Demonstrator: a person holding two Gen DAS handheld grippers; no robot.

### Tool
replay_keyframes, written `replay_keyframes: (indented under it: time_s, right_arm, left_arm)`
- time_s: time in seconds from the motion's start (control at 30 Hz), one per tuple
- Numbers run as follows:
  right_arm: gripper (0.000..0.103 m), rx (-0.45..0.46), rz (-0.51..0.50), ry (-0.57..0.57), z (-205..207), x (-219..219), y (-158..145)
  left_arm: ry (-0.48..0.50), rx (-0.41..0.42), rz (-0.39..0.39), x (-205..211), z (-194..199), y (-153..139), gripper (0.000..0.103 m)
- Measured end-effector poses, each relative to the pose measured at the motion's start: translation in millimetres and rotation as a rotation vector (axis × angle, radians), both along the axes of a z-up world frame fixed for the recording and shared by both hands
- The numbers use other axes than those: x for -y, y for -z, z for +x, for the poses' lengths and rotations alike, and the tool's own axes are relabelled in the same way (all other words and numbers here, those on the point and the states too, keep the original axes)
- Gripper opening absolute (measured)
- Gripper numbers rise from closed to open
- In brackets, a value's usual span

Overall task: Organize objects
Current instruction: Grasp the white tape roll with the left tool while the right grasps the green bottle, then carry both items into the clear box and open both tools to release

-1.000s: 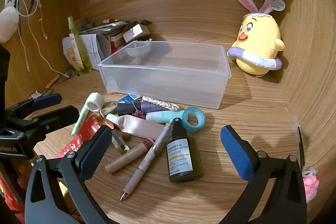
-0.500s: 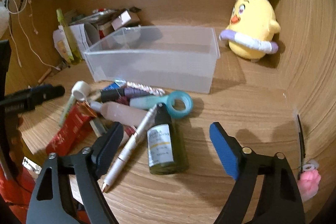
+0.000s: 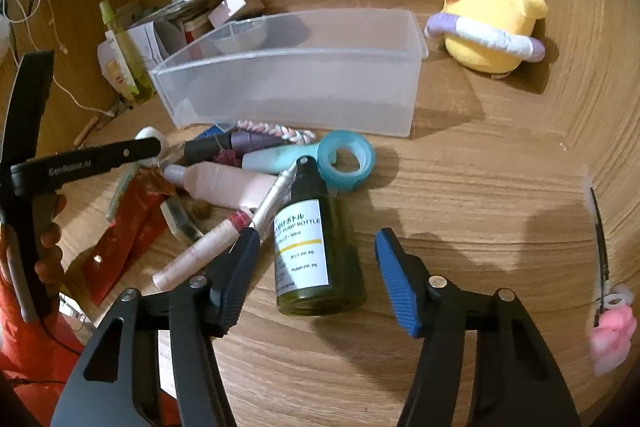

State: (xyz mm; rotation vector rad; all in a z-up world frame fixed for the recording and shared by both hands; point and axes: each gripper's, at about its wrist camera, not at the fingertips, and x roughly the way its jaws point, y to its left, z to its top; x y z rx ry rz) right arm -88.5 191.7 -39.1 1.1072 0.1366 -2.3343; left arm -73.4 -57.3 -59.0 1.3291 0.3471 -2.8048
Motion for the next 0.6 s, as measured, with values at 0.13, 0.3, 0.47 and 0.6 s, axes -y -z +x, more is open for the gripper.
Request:
replay_keyframes:
  time_s: [0.13,0.3,0.47,0.6]
  right_arm:
    - [0.04,0.029,-0.014,-0.003,-4,0,6]
    - [0.038,0.008,-0.02,0.005,-1,-3,4]
    - [0.038,-0.02,-0.034,-0.005,2,-5,-5]
    - [0.038,-0.049,-0.055,-0.011,6,-6,-17]
  left_arm:
    - [-0.016,0.012,0.004,2,-6,4,0.044]
    - [-0.03,0.008,0.002,3,-7,7,0.038]
    - [-0.035,-0.021,0.004,3,-3,0,0.038]
    - [-0.034,-0.053,0.007,2,2,-10,0.038]
